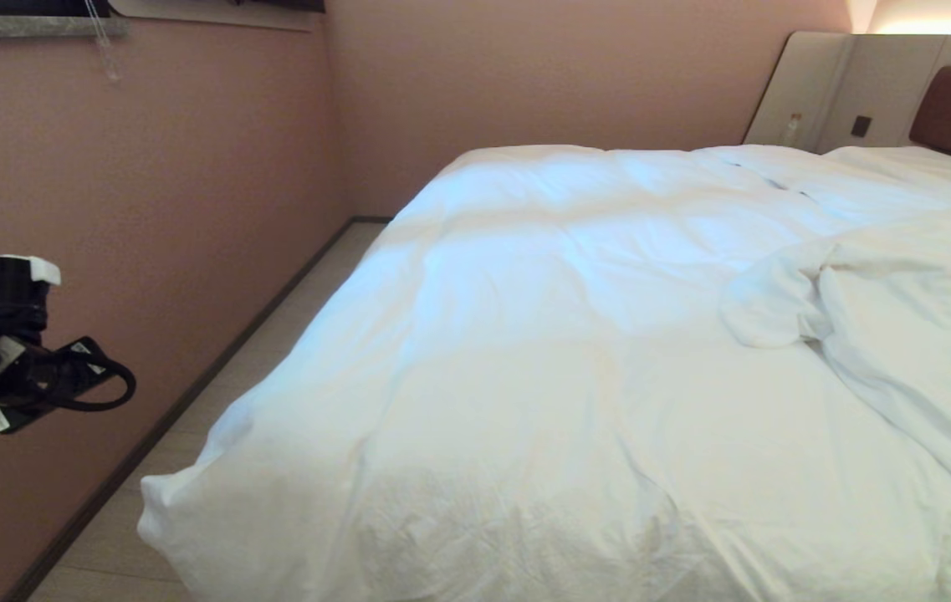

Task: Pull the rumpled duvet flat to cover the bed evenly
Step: Hold the folded corner of the quilt

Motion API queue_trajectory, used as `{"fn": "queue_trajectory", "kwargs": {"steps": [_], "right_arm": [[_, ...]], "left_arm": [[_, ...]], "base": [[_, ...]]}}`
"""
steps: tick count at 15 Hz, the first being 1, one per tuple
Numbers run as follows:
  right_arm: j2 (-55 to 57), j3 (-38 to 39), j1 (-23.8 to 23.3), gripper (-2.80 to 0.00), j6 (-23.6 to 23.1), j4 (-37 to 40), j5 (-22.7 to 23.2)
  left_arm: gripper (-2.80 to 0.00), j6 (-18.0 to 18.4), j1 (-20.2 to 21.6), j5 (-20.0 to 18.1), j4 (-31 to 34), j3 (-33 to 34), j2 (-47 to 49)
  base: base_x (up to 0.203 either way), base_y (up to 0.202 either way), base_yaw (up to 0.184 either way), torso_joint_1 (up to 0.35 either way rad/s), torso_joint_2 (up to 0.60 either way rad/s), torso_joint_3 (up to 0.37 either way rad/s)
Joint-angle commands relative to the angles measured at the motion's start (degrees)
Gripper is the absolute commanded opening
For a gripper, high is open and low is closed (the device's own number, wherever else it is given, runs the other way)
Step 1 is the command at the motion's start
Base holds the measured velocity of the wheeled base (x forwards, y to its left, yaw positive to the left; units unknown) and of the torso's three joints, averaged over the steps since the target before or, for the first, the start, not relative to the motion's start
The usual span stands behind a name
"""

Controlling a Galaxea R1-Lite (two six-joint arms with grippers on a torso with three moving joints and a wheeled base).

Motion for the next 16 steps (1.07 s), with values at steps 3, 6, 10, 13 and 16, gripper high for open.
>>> {"fn": "queue_trajectory", "kwargs": {"steps": [3, 6, 10, 13, 16], "right_arm": [[0.0, 0.0, 0.0, -2.80, 0.0, 0.0, 0.0], [0.0, 0.0, 0.0, -2.80, 0.0, 0.0, 0.0], [0.0, 0.0, 0.0, -2.80, 0.0, 0.0, 0.0], [0.0, 0.0, 0.0, -2.80, 0.0, 0.0, 0.0], [0.0, 0.0, 0.0, -2.80, 0.0, 0.0, 0.0]], "left_arm": [[-2.80, 0.7, 0.4, -7.1, -0.2, 8.9, -18.8], [-2.80, 3.7, 0.5, -11.6, -0.2, 17.2, -31.3], [-2.80, 8.4, 0.4, -12.8, 0.0, 25.0, -44.9], [-2.80, 13.2, 0.1, -12.8, 0.4, 32.4, -53.3], [-2.80, 14.5, -2.7, -12.1, 0.6, 35.0, -56.2]], "base": [[0.000, 0.000, 0.000, 0.000, 0.00, 0.000], [0.000, 0.000, 0.000, 0.000, 0.00, 0.000], [0.000, 0.000, 0.000, 0.000, 0.00, 0.000], [0.000, 0.000, 0.000, 0.000, 0.00, 0.000], [0.000, 0.000, 0.000, 0.000, 0.00, 0.000]]}}
